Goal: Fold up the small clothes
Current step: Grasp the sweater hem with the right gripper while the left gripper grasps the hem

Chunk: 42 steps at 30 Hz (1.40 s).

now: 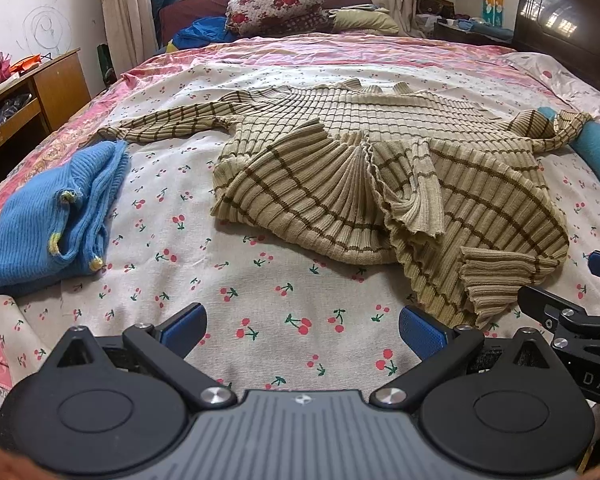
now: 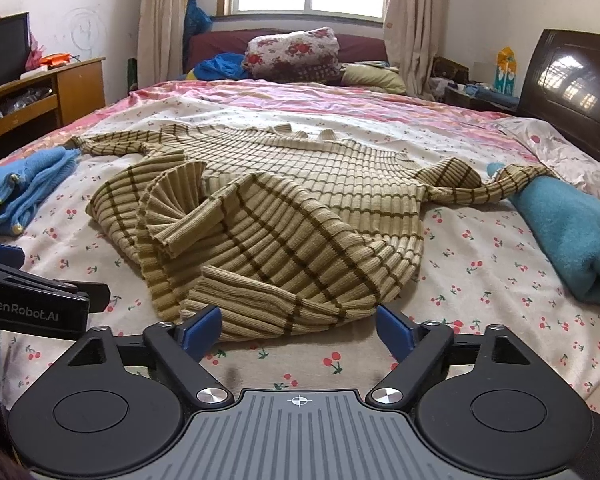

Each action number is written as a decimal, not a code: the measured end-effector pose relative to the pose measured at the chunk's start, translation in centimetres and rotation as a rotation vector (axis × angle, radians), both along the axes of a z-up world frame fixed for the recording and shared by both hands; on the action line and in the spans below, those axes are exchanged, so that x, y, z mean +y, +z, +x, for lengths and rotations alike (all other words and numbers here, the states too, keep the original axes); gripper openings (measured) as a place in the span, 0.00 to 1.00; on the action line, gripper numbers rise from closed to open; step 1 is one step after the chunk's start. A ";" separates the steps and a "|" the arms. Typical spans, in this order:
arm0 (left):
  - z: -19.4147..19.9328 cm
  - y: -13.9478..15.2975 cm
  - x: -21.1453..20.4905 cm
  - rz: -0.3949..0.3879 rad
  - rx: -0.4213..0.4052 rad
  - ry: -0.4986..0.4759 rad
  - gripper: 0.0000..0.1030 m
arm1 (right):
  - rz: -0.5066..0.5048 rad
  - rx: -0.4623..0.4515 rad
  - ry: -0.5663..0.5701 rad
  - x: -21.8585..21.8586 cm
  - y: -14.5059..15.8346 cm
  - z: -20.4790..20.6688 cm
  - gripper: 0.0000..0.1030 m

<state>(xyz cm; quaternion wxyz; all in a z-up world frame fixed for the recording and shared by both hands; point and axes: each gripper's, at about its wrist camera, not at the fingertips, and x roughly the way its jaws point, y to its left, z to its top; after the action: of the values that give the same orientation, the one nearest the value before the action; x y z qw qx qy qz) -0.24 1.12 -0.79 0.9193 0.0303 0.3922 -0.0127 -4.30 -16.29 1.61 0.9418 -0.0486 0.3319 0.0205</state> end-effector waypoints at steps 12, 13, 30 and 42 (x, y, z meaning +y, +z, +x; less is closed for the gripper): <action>0.5 1.5 0.5 0.020 -0.044 -0.019 1.00 | 0.037 0.023 0.091 0.5 0.2 1.4 0.72; 0.6 1.6 0.4 0.027 -0.049 -0.030 1.00 | 0.032 0.029 0.104 0.6 0.1 1.6 0.72; 2.5 3.0 2.5 0.069 -0.079 -0.142 1.00 | -0.093 0.162 0.476 1.9 -0.3 5.3 0.28; 7.6 3.7 4.5 0.085 -0.116 -0.177 1.00 | -0.094 0.287 0.537 -0.5 2.5 3.0 0.03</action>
<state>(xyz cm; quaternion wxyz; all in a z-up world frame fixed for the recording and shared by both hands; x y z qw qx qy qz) 7.32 5.59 2.93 0.9336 0.1047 0.3344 -0.0754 -1.25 -16.77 4.12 0.8430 -0.1747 0.4375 0.2597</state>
